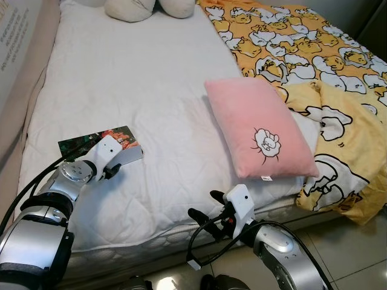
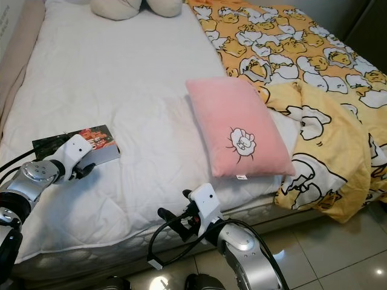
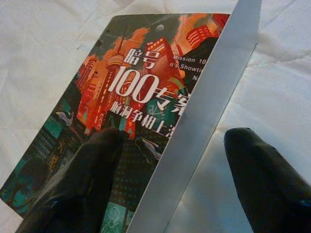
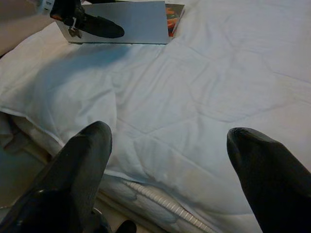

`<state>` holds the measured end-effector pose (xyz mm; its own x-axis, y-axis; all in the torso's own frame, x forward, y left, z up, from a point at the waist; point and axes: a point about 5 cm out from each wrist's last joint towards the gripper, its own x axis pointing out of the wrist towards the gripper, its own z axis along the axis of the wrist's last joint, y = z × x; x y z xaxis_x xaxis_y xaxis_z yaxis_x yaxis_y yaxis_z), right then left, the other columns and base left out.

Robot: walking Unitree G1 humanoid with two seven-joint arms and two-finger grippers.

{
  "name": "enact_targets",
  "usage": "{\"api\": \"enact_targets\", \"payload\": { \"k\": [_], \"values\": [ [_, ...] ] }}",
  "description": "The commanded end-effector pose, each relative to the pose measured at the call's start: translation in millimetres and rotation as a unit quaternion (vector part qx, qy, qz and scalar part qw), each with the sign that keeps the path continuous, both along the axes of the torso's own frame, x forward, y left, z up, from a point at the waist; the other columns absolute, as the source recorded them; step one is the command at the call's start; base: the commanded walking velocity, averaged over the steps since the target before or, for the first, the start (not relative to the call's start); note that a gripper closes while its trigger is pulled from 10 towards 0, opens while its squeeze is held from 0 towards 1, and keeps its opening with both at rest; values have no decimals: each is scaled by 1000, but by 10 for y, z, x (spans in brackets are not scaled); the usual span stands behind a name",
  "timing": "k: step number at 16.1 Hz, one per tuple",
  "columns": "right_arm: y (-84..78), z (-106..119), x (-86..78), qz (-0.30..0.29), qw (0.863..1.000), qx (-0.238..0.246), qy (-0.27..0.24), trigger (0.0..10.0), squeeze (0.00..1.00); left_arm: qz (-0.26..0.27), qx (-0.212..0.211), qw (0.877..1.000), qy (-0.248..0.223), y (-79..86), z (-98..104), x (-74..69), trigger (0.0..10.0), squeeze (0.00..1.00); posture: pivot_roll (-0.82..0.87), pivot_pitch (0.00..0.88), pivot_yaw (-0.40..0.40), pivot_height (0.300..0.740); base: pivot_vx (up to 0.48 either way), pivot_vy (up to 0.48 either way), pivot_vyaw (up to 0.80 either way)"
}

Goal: Clean up the room

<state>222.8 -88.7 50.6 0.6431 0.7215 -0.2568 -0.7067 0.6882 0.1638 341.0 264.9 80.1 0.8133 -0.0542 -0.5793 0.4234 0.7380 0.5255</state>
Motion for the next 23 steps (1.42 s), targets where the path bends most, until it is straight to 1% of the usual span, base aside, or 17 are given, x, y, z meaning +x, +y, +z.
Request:
{"api": "enact_targets", "payload": {
  "k": [1,5,8,10,11,12,16,17,18,20,22,23],
  "values": [
    [-46,31,-1,-3,1000,-8,-5,10000,0,1,4,1000,7,-15,-22,-2,0,0,-143,98,-64,740,0,0,0],
    [-47,31,-8,-2,1000,-9,-3,10000,0,-45,36,998,5,-21,-7,-13,0,0,-138,98,-62,740,0,0,0],
    [-37,28,1,-1,1000,-10,-2,10000,0,-65,47,997,11,-12,-46,-55,0,0,-126,93,-59,740,0,0,0],
    [-30,26,10,0,1000,-10,-3,10000,0,-66,40,997,5,-11,-48,-63,0,0,-119,87,-57,740,0,0,0],
    [-21,26,22,2,1000,-9,-3,10000,0,-69,26,997,-3,-33,-47,-64,0,0,-115,81,-58,740,0,0,0],
    [-18,24,30,3,1000,-9,-4,10000,0,-70,24,997,-5,-43,-49,-63,0,0,-112,78,-61,740,0,0,0],
    [-19,23,51,12,1000,-14,-6,10000,0,-60,1,998,-32,-83,21,-6,0,0,-103,68,-69,740,0,0,0],
    [-21,25,61,13,1000,-15,-6,10000,0,-53,-18,997,-44,-98,52,15,0,0,-99,63,-71,740,0,0,0],
    [-16,21,69,15,1000,-16,-7,10000,0,-53,-21,997,-45,-97,44,7,0,0,-99,58,-71,740,0,0,0],
    [-4,20,71,17,1000,-16,-7,10000,0,-67,-2,997,-34,-77,0,-33,0,0,-99,52,-70,740,0,0,0],
    [-6,14,67,18,1000,-16,-6,10000,0,-72,-8,997,-29,-96,-16,-41,0,0,-101,51,-71,740,0,0,0],
    [-9,12,67,19,1000,-17,-6,10000,0,-83,-11,996,-29,-123,2,-27,0,0,-101,52,-70,740,0,0,0]
  ]
}}
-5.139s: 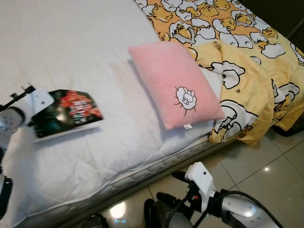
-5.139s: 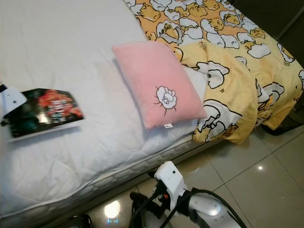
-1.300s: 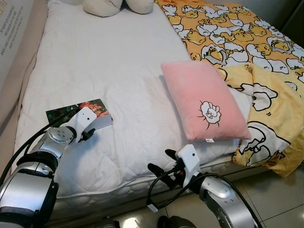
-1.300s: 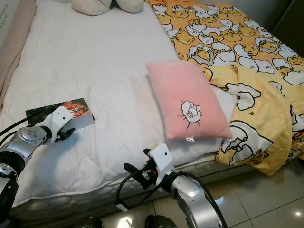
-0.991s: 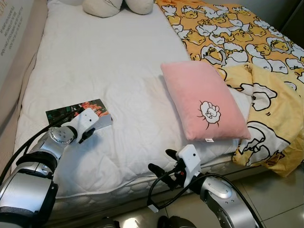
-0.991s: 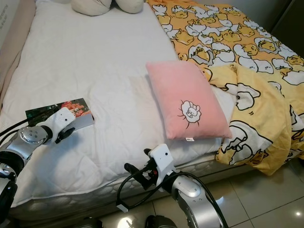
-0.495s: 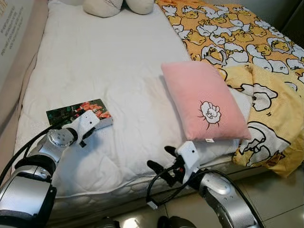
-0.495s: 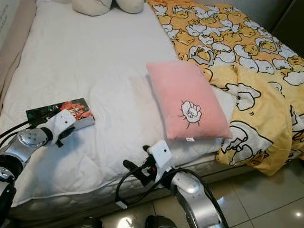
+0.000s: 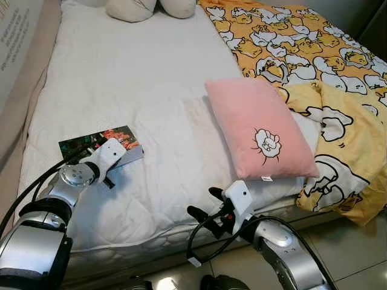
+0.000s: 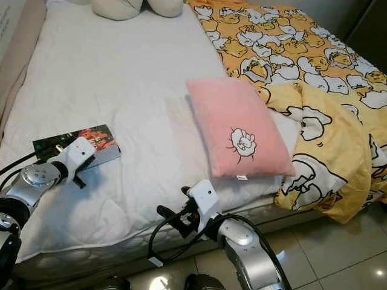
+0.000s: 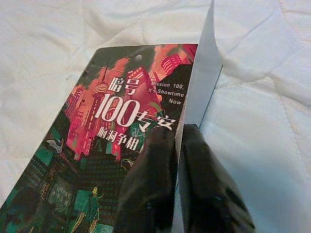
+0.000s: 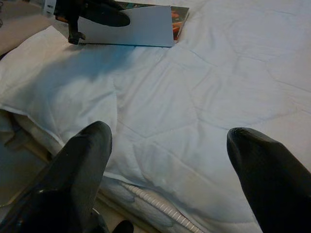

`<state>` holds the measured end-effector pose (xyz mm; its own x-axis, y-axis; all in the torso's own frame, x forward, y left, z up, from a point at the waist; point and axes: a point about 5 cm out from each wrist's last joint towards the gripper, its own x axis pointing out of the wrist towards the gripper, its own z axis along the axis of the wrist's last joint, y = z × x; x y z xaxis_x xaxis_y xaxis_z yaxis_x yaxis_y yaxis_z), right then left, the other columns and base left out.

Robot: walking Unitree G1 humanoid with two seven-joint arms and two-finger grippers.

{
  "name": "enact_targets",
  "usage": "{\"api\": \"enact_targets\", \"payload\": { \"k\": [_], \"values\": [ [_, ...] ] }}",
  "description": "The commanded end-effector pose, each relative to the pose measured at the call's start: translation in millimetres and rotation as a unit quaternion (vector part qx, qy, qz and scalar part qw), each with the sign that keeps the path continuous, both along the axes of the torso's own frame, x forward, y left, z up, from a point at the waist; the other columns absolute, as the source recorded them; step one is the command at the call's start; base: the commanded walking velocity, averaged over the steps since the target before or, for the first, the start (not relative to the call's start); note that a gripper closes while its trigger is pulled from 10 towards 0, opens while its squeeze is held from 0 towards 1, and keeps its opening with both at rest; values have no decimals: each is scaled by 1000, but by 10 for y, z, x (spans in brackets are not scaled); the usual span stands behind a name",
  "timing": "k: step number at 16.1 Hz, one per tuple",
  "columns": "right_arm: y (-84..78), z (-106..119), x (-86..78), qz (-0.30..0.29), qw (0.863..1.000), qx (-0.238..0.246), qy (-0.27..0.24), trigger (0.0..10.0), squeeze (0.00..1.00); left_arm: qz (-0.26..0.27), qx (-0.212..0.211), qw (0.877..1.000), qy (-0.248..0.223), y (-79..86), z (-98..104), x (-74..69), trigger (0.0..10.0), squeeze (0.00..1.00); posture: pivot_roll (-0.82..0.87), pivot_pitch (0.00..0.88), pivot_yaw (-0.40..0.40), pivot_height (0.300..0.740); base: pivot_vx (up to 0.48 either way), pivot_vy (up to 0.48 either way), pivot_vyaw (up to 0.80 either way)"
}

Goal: Clean up the room

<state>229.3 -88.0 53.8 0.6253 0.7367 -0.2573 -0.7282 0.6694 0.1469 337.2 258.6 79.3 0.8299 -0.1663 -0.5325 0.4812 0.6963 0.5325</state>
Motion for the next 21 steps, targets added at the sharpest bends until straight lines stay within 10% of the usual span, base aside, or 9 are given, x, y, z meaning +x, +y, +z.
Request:
{"api": "enact_targets", "payload": {
  "k": [1,3,7,13,15,17,21],
  "values": [
    [-13,-19,6,4,1000,-11,0,10000,0,-31,1,1000,-4,-76,29,22,0,0,-102,54,-69,740,0,0,0],
    [-16,-18,13,2,1000,-11,0,10000,0,-54,3,998,-19,-83,160,83,0,0,-106,58,-66,740,0,0,0],
    [-20,-34,4,-2,1000,-10,2,10000,0,-127,-56,979,-152,-118,1134,354,0,0,-101,64,-60,740,0,0,0],
    [17,-42,39,-3,1000,-7,1,10000,0,-80,-84,942,-315,18,2269,464,0,0,-96,56,-44,740,0,0,0],
    [22,-46,41,-2,1000,-7,1,10000,0,-48,-179,940,-285,53,2289,501,0,0,-94,56,-43,740,0,0,0],
    [40,-64,37,0,1000,-7,4,10000,0,33,-270,947,-171,164,1785,538,0,0,-95,54,-40,740,0,0,0],
    [3,-104,-9,1,1000,-14,12,10000,0,-87,-214,972,-40,-148,1137,404,0,0,-112,63,-38,740,0,0,0]
  ]
}}
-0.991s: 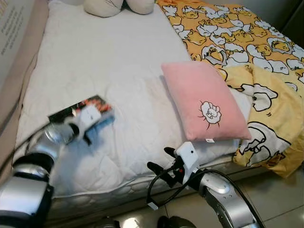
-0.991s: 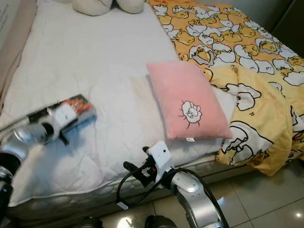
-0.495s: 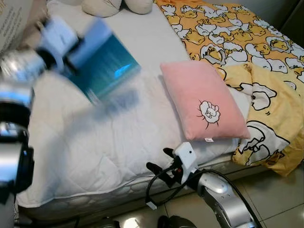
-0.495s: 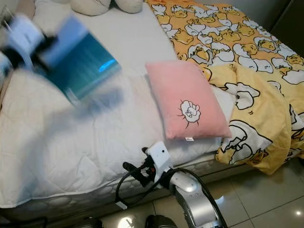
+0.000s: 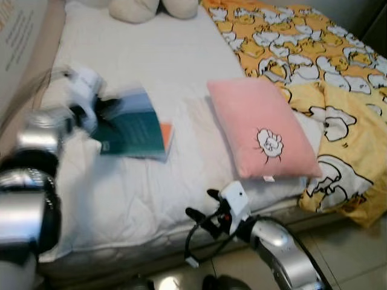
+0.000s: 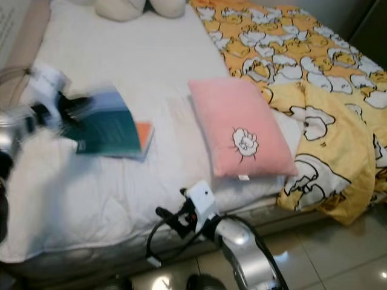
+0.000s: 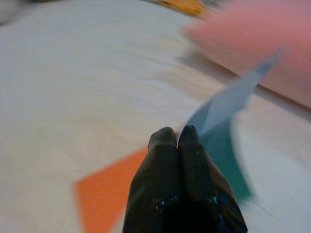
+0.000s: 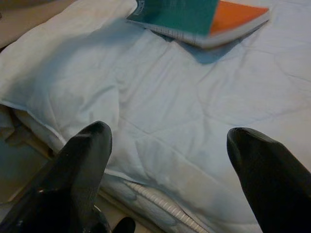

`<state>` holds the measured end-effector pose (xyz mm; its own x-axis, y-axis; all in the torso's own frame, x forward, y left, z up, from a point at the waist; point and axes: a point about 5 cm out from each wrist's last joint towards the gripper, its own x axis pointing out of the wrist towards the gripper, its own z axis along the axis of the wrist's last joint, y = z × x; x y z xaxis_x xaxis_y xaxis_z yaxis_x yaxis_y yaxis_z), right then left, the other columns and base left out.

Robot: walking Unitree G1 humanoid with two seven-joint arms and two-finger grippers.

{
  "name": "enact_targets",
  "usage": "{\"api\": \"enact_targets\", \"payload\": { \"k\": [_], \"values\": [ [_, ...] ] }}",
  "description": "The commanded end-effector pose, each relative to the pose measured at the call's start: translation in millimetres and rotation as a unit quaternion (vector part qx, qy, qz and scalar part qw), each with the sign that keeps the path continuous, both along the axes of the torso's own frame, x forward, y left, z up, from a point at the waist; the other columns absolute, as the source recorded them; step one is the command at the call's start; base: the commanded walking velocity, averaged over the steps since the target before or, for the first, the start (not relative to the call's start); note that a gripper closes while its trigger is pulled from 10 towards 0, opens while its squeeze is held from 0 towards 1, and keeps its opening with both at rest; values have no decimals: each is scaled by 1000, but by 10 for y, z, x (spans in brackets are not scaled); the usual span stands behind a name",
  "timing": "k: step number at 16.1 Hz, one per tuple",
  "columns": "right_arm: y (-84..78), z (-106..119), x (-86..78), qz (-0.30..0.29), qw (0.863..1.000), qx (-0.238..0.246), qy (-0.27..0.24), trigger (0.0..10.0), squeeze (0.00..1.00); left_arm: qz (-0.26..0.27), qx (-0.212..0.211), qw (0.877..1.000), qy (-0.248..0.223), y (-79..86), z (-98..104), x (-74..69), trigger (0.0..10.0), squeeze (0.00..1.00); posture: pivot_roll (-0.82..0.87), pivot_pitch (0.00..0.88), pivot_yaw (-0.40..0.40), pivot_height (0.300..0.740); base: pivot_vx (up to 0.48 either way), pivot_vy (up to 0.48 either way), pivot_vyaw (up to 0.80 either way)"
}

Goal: Clean up the room

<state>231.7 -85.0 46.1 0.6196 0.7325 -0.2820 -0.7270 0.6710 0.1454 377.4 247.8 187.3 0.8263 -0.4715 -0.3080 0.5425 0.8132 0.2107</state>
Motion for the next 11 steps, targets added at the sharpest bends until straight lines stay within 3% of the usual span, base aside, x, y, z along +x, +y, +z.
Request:
{"api": "enact_targets", "payload": {
  "k": [1,3,4,5,6,8,11],
  "values": [
    [-30,-31,-40,0,1000,-4,4,10000,0,-43,32,999,1,-61,3,-28,0,0,-113,64,-37,740,0,0,0],
    [-31,-41,-57,2,1000,-5,7,10000,0,-106,93,990,29,-71,-191,-162,0,0,-110,68,-40,740,0,0,0],
    [-26,-57,-73,7,1000,-7,12,10000,0,-203,175,961,68,-104,-428,-354,0,0,-106,73,-41,740,0,0,0],
    [-23,-72,-81,10,1000,-8,15,10000,0,-268,215,935,85,-137,-501,-442,0,0,-100,76,-42,740,0,0,0],
    [-21,-76,-82,11,1000,-8,15,10000,0,-284,227,928,80,-147,-459,-436,0,0,-100,76,-42,740,0,0,0],
    [-10,-83,-84,14,1000,-7,17,10000,0,-305,297,905,13,-178,-130,-313,0,0,-96,74,-37,740,0,0,0],
    [11,-96,-90,14,1000,-6,18,10000,0,-290,341,892,-56,-261,125,-203,0,0,-96,67,-26,740,0,0,0]
  ]
}}
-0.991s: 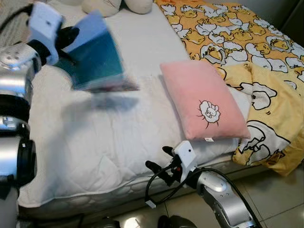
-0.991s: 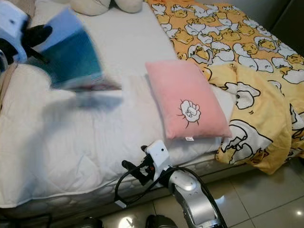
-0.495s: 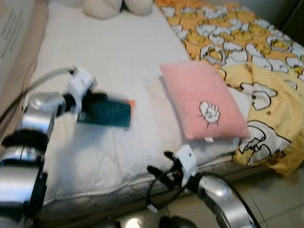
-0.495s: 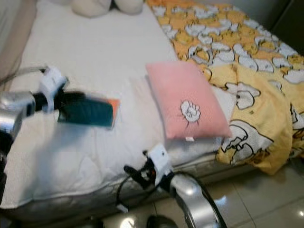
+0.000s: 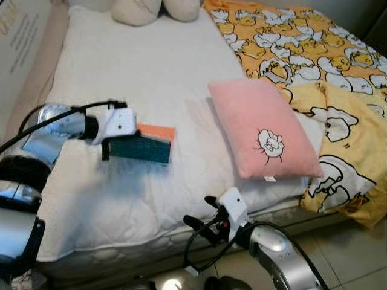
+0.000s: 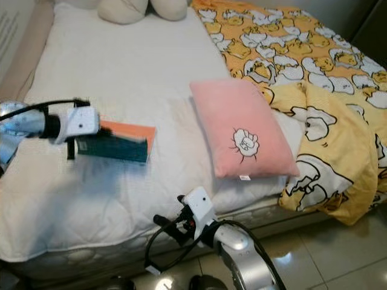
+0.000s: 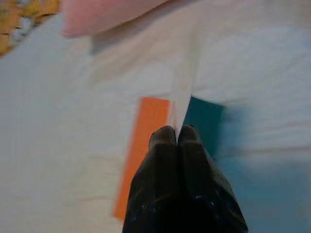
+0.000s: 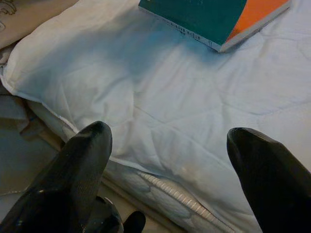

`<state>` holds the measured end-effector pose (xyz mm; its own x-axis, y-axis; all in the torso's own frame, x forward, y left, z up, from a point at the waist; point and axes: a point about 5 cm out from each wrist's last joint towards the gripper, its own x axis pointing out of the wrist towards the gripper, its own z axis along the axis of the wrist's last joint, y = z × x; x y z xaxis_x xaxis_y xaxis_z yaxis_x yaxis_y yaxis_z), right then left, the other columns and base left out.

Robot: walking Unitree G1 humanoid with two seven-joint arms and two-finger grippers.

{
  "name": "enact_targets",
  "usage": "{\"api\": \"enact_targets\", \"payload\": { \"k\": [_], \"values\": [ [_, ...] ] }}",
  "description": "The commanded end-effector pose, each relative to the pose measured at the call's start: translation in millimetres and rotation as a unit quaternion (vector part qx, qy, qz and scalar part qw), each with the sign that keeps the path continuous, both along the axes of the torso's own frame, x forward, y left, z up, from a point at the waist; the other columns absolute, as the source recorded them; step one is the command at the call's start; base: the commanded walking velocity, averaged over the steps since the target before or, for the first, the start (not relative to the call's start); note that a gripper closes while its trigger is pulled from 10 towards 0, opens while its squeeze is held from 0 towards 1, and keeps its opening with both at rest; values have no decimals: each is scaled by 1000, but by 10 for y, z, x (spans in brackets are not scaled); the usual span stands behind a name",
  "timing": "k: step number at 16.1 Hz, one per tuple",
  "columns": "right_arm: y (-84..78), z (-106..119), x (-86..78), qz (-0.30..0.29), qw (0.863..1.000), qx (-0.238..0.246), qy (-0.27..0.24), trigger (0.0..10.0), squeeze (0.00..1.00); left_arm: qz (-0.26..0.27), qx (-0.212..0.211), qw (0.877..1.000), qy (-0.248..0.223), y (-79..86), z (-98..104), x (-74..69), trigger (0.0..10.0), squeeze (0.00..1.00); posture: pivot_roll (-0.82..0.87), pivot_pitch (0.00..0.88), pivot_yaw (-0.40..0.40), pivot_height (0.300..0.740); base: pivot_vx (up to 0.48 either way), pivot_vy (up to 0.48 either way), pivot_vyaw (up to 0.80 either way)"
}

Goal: Clean up the room

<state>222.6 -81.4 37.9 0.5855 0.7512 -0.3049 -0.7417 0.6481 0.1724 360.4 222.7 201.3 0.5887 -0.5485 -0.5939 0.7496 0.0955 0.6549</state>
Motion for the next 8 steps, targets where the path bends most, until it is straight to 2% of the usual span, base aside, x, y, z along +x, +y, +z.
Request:
{"api": "enact_targets", "payload": {
  "k": [1,2,3,4,8],
  "values": [
    [-16,-18,1,-3,1000,-5,-1,10000,0,-9,13,999,-37,-81,120,49,0,0,-97,61,-23,740,0,0,0],
    [-13,-21,2,-5,1000,-4,-1,10000,0,-13,27,997,-73,-123,176,75,10000,0,-100,56,-21,740,0,0,0],
    [-13,-22,2,-5,1000,-4,-1,10000,0,-20,30,996,-81,-144,186,72,10000,0,-100,56,-21,740,0,0,0],
    [-13,-26,3,-5,1000,-4,0,10000,0,-23,28,995,-92,-164,208,73,10000,1000,-101,49,-21,740,0,0,0],
    [-25,-49,2,-6,1000,-5,4,10000,0,-44,47,995,-79,-84,297,24,10000,1000,-97,33,-24,740,0,0,0]
  ]
}}
